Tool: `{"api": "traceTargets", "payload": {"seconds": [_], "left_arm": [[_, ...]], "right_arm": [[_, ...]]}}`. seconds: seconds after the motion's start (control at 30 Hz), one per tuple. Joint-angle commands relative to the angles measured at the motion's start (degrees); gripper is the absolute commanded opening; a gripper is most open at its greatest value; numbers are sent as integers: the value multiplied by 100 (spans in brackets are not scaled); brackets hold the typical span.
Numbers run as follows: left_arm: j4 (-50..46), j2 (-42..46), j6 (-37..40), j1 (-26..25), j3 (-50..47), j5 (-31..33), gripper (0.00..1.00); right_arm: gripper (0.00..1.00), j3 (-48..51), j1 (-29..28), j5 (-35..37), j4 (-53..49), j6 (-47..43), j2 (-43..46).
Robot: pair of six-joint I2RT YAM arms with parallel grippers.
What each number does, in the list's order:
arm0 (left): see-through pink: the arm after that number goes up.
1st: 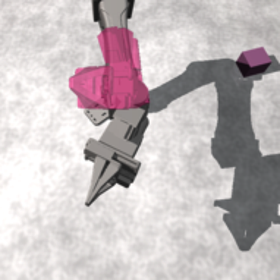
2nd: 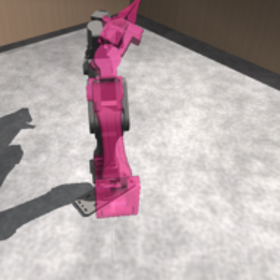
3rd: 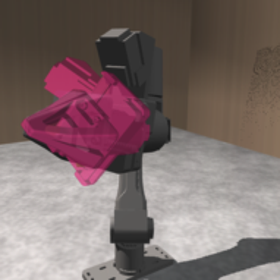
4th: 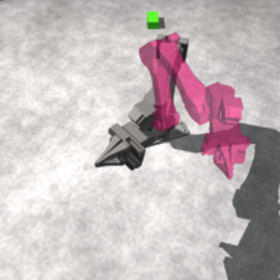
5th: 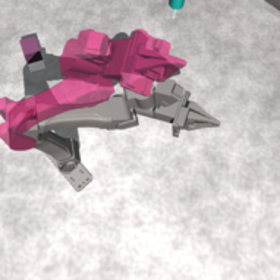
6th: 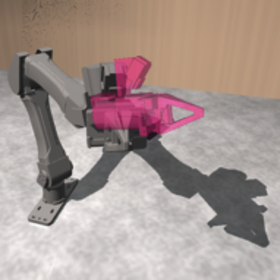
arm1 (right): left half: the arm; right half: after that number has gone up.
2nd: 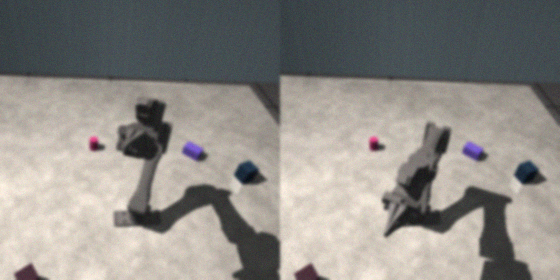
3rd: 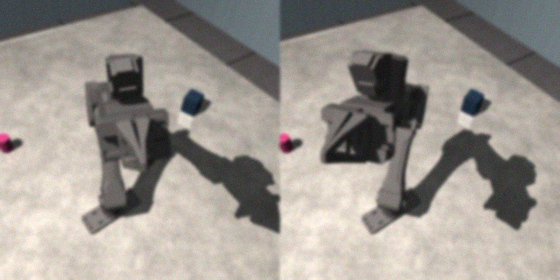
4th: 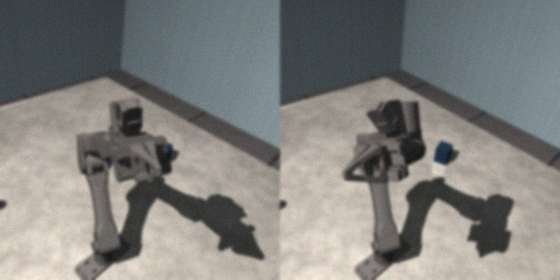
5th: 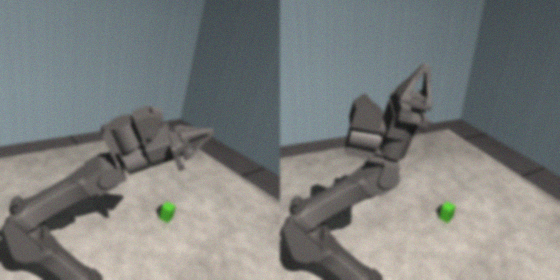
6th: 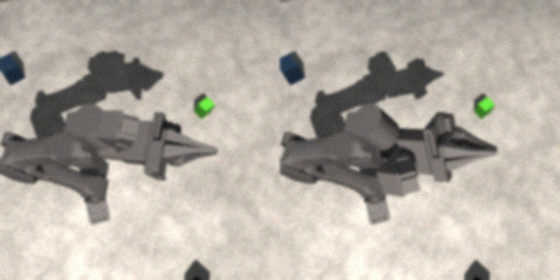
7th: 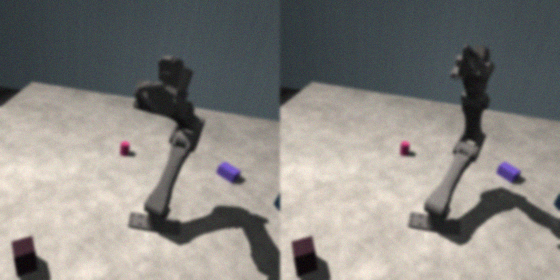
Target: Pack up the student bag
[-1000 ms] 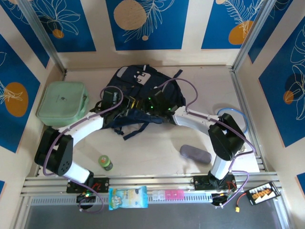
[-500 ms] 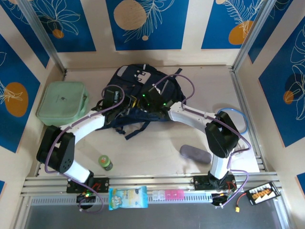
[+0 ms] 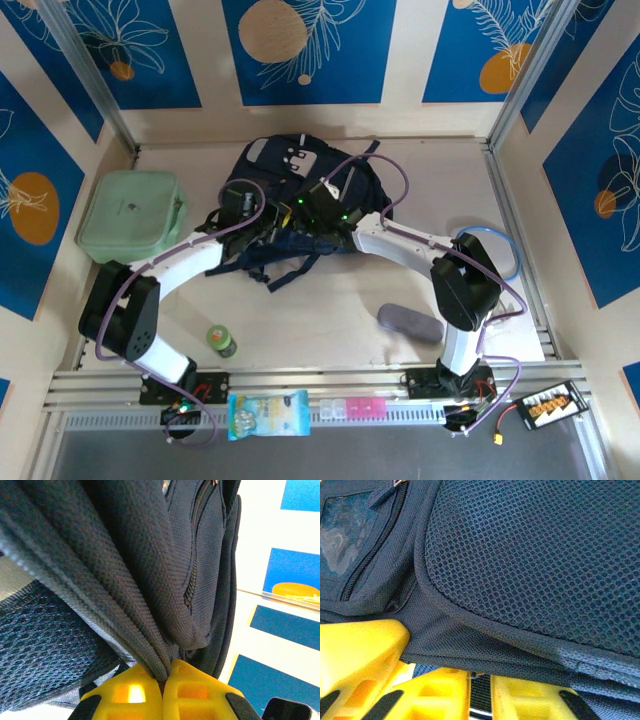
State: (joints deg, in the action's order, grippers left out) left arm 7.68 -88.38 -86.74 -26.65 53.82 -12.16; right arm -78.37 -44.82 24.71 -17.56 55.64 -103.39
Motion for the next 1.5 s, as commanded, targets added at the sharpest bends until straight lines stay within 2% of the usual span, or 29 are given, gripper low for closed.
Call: {"api": "traceTargets", "payload": {"seconds": [0.0,0.17,0.37,0.5,0.8,0.87,1.03,1.13,1.23,1.37,1.47], "left_arm": [[411,106,13,-103,198,-510,0],[604,14,-133,-110,203,-652,0],[639,-12,-133,-112,192,-671,0],[612,-9,-57,-97,131,-634,0],[465,-4,232,23,40,-686,0],[427,-12,287,33,62,-701,0],[427,-78,357,29,149,-799,0],[459,-125,317,28,189,-872,0],[593,-173,237,29,211,-951,0],[691,-237,125,11,260,-1037,0],[813,-277,3,7,252,-1086,0]], "right_arm": [[26,73,293,570,-159,-254,-36],[29,-161,295,273,120,-150,-265],[15,-245,281,284,238,96,-333],[8,-348,311,333,-119,-97,-292],[5,-39,694,-69,-702,-2047,-45],[5,89,817,-350,-643,-2471,65],[4,-89,871,-547,-826,-2987,109],[6,-139,871,-888,-726,-2812,109],[13,-76,871,-1284,-477,-2279,166],[22,256,836,-1212,105,-1272,284],[24,418,707,-872,397,-769,329]]}}
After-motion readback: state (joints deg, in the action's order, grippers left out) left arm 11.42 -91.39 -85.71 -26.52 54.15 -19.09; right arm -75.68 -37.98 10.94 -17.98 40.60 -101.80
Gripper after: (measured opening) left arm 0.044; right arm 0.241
